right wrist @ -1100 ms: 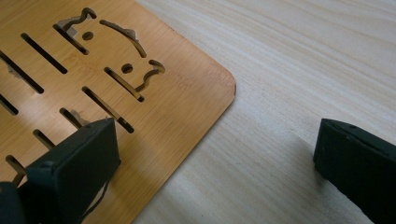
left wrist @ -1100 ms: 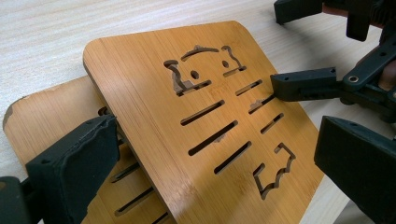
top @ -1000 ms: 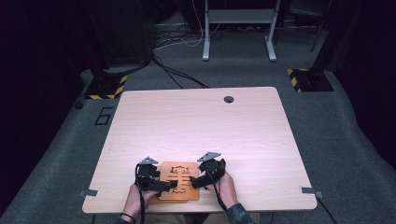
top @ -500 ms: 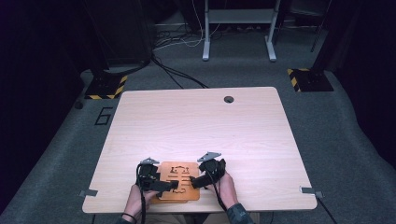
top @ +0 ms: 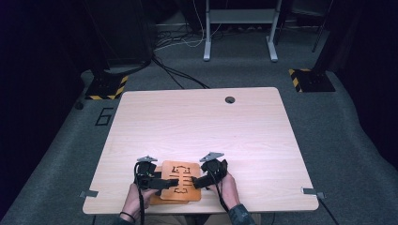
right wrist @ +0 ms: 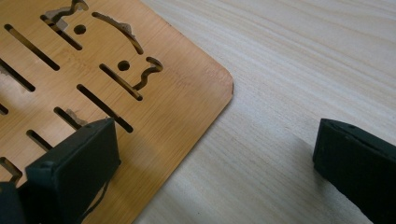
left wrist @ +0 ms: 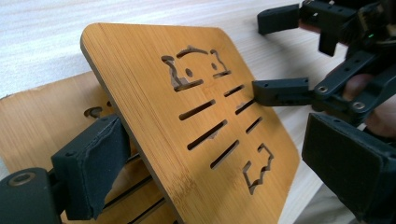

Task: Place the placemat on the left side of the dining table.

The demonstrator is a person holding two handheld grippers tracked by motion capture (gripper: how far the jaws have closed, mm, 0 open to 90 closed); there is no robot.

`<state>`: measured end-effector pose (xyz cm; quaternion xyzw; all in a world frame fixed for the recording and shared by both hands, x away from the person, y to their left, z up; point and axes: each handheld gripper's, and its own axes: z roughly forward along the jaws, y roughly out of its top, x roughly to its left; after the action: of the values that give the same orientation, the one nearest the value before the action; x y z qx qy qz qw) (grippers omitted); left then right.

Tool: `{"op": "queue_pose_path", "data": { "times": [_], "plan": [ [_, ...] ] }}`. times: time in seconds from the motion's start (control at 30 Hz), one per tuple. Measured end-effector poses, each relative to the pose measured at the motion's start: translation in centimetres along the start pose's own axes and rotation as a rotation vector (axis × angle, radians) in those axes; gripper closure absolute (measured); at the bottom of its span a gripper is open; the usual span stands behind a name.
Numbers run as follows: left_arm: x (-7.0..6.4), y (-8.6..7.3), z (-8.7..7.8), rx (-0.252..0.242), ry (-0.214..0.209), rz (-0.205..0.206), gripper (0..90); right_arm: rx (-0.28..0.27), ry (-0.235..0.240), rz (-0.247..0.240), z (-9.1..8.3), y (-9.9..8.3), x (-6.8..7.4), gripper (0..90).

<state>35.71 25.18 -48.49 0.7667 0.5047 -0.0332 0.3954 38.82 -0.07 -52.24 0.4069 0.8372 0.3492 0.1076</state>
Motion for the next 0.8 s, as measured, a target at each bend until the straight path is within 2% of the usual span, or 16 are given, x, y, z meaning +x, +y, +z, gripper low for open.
{"op": "queue_pose_path", "data": {
  "times": [0.23,0.47,0.7,0.8],
  "plan": [
    [-0.6,0.5,-0.3,-0.005,-0.020,0.003,10.1,-0.012,0.006,0.023,-0.3,-0.4,-0.4,0.0],
    [-1.1,1.0,-0.7,-0.026,-0.054,-0.015,12.0,-0.032,0.009,0.039,-0.6,-0.7,-0.9,0.0],
    [-1.9,1.7,-1.1,-0.030,-0.061,0.009,13.4,-0.054,0.024,0.048,-0.8,-1.0,-1.2,0.0],
    [-2.4,2.0,-1.3,-0.029,-0.067,0.015,13.3,-0.082,0.032,0.049,-0.8,-1.3,-1.4,0.0]
  ]
}}
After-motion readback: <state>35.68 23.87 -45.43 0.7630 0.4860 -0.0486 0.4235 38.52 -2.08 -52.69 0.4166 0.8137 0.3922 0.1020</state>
